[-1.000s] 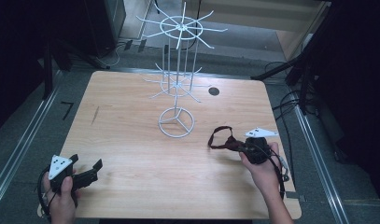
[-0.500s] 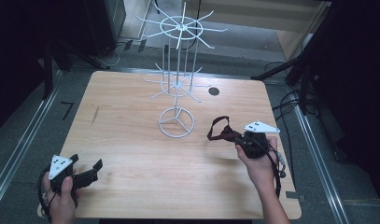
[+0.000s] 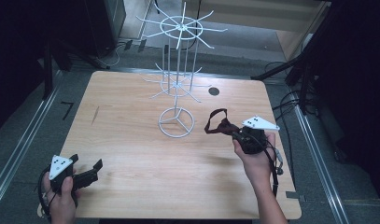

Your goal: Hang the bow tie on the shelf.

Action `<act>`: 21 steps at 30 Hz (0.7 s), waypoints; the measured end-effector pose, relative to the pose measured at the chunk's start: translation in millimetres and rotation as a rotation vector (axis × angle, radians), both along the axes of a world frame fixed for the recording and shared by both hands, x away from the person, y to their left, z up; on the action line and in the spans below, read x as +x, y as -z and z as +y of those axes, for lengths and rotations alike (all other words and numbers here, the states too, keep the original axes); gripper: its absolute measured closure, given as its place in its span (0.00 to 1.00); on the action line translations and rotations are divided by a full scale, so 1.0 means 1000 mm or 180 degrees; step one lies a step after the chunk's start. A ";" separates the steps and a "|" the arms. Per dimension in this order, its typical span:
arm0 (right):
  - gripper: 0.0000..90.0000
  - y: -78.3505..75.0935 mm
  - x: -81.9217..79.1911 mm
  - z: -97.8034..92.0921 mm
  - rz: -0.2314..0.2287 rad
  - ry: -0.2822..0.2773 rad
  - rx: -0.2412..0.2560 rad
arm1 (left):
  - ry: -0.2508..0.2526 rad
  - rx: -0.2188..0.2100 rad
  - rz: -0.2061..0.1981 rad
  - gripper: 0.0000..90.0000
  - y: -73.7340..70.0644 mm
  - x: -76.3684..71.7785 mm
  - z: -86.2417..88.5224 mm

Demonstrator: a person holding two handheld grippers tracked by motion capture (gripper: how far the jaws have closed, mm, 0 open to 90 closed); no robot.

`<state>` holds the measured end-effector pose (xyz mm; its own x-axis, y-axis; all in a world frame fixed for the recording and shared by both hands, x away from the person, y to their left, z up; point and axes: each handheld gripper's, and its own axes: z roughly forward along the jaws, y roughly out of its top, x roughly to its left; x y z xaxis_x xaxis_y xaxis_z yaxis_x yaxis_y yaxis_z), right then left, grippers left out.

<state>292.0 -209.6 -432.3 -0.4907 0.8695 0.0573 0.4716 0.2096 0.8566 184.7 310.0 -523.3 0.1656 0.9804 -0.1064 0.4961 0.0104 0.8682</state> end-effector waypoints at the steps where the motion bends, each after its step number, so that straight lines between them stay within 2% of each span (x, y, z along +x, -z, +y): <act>1: 0.93 -0.001 0.000 0.000 -0.0007 0.0002 0.0015 | 0.0001 -0.0001 -0.0002 0.09 0.000 0.000 0.000; 8: 0.93 -0.008 0.001 0.007 -0.0070 -0.0009 0.0063 | 0.0002 0.0001 0.0007 0.09 0.000 0.000 0.000; 14: 0.93 -0.011 0.002 0.014 -0.0083 -0.0062 0.0019 | 0.0007 0.0026 0.0009 0.09 0.000 0.000 -0.001; 16: 0.93 -0.014 0.002 0.016 -0.0103 -0.0062 0.0068 | 0.0007 0.0018 0.0008 0.09 0.000 0.000 -0.001; 21: 0.93 -0.022 0.001 0.020 -0.0141 -0.0075 0.0073 | 0.0014 0.0005 0.0007 0.09 0.000 0.000 0.000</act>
<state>293.3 -189.4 -410.7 -0.5134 0.8564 0.0549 0.4284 0.2004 0.8811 185.1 309.6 -523.2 0.1697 0.9799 -0.1051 0.4981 0.0067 0.8671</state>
